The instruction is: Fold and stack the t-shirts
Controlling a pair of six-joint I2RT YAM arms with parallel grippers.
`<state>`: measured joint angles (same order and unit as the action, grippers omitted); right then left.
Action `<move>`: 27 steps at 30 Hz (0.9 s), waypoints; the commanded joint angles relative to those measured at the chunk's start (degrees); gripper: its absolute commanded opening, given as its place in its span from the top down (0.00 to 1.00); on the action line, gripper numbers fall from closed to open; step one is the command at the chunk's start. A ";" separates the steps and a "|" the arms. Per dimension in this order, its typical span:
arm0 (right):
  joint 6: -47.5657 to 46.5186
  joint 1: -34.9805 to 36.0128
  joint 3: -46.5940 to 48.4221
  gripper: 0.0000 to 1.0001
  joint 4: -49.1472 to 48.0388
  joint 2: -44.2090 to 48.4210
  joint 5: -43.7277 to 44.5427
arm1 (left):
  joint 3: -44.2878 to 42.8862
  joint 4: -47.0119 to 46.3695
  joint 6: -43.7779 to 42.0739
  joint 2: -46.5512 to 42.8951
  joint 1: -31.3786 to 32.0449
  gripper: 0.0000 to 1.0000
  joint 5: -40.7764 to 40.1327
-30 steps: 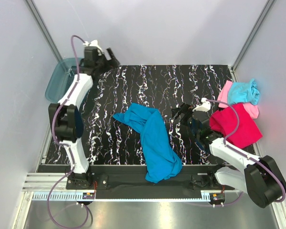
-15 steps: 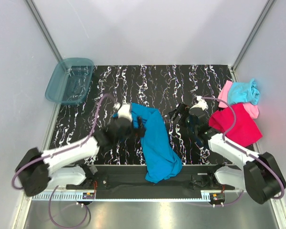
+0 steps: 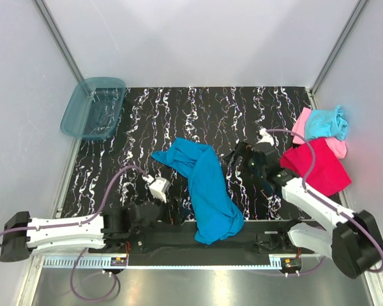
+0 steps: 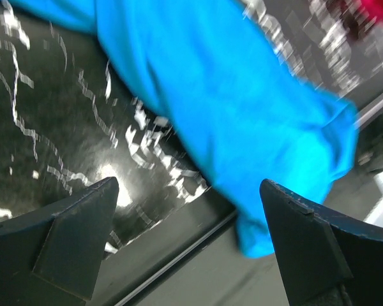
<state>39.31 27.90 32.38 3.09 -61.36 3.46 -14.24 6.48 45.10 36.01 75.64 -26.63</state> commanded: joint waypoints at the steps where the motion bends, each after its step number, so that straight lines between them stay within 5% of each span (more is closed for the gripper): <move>1: -0.46 3.11 5.40 0.00 1.21 -4.97 -6.37 | 1.06 -2.61 1.48 3.09 2.05 0.01 -2.37; 11: -3.27 22.01 14.36 0.00 16.14 -12.98 4.61 | 2.72 -2.70 2.18 1.88 3.99 0.01 -1.33; 27: -4.86 35.11 24.66 0.00 26.88 -27.76 12.97 | 3.34 -1.39 -1.07 -6.99 6.89 0.01 -2.37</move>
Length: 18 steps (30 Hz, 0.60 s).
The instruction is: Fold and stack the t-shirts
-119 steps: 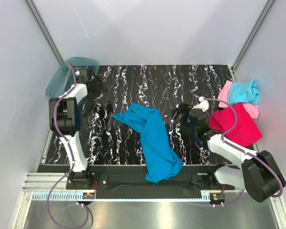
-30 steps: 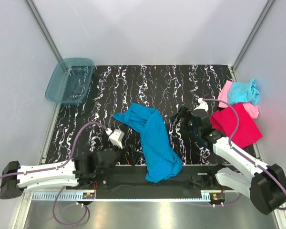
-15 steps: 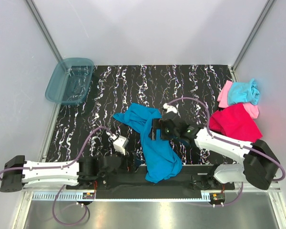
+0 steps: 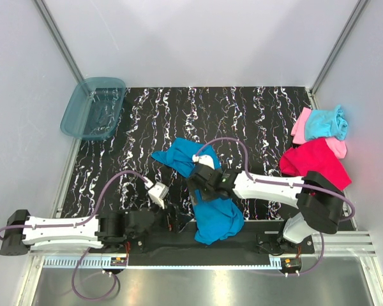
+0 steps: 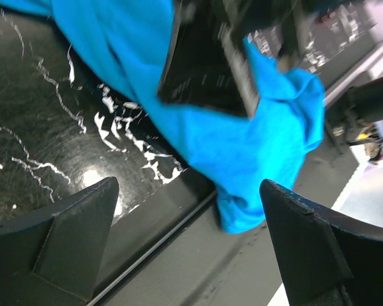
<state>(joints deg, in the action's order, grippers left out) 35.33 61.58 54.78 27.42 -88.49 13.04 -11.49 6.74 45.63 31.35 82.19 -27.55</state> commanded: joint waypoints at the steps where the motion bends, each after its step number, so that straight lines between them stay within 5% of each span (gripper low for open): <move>1: -0.70 1.61 2.08 0.00 2.55 -0.72 3.66 | 0.67 -0.86 -1.42 -2.78 0.34 0.01 -1.89; 4: -0.44 2.05 1.64 0.00 2.55 -0.37 3.92 | 0.94 -0.06 -1.07 -3.75 0.34 0.01 -2.16; 8: 0.00 2.05 1.29 0.21 2.55 -0.46 3.84 | 0.94 0.03 -1.15 -3.67 0.34 0.01 -2.68; 12: 0.53 2.14 0.59 1.00 2.64 -1.25 4.01 | 0.76 0.11 -1.24 -3.32 0.34 0.01 -2.77; 18: 2.02 2.14 -0.64 1.00 1.59 2.25 7.34 | 0.68 0.02 -1.07 -2.88 0.34 0.01 -2.77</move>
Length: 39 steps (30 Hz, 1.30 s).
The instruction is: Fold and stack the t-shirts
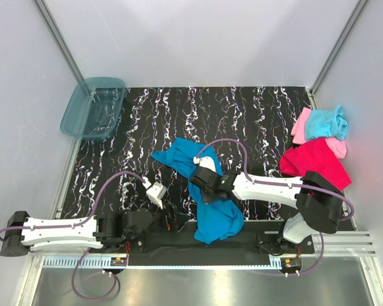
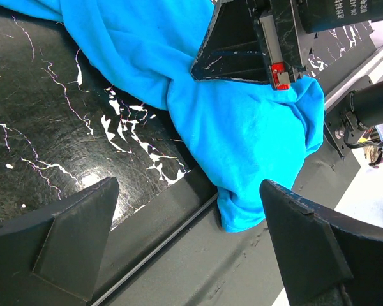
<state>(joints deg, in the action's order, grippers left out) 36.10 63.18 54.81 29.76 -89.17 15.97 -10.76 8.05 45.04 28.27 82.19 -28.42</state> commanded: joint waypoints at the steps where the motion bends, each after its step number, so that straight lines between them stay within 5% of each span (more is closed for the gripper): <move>1: 1.69 0.46 -0.84 1.00 -0.93 4.08 5.64 | -0.05 -1.29 -0.56 0.12 0.34 0.01 -1.98; 7: -1.89 -0.16 6.61 1.00 -0.58 11.64 19.95 | -0.40 -1.46 -0.47 1.34 0.34 0.01 -2.25; 13: -9.80 -4.54 18.83 1.00 -0.84 12.35 24.72 | -0.66 -1.46 -0.21 2.23 0.42 0.01 -2.25; 20: -12.63 -20.07 23.86 1.00 -3.55 9.01 22.46 | -0.84 -1.46 -0.48 1.70 0.42 0.01 -2.34; 37: -9.56 -37.15 19.55 1.00 -8.31 3.13 18.93 | -3.56 -2.43 0.14 6.62 0.60 0.01 -4.01; 38: -9.21 -37.68 19.29 0.94 -8.40 1.03 18.06 | -3.56 -2.43 0.23 6.62 0.60 0.01 -4.09; 39: -8.51 -38.04 18.85 0.72 -8.40 -0.03 17.79 | -3.56 -2.34 0.23 6.45 0.69 0.01 -4.01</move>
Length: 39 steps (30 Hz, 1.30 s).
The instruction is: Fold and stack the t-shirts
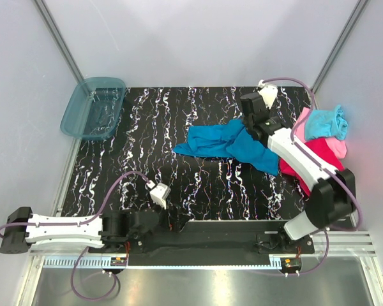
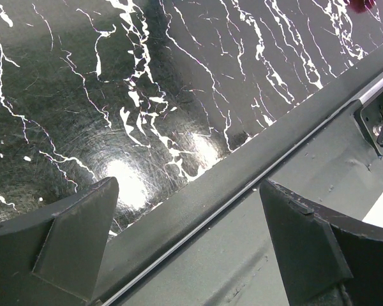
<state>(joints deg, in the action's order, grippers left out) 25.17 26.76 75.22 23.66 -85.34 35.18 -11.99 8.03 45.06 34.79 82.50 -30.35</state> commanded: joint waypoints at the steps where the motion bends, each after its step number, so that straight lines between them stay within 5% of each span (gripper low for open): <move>1: 3.13 -1.98 -1.92 0.47 -2.30 -4.91 -1.25 | -2.34 -2.23 0.29 -0.16 0.47 0.01 -2.00; 3: 4.97 -2.33 -2.79 0.01 -2.30 -6.85 -1.08 | -2.16 -1.80 0.38 -0.59 0.64 0.01 -1.91; 13: 8.67 -2.33 -12.89 0.00 -4.68 7.46 -16.26 | -1.72 -1.26 1.09 0.01 0.73 0.01 -2.70; 19: 9.37 3.44 -22.13 0.01 -3.80 13.44 -15.86 | -2.16 -4.07 0.03 3.17 0.82 0.01 -2.35; 26: 8.85 10.59 -24.86 0.00 -3.80 5.91 -9.70 | -3.57 -6.54 -0.50 7.75 0.82 0.01 -1.82; 39: 5.77 11.38 -20.65 0.00 -4.59 -7.38 -1.43 | -2.07 -6.19 0.82 5.56 0.82 0.01 -1.73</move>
<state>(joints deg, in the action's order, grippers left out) 32.18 37.82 51.09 20.45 -90.91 28.10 -13.13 4.93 45.10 41.28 83.09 -30.55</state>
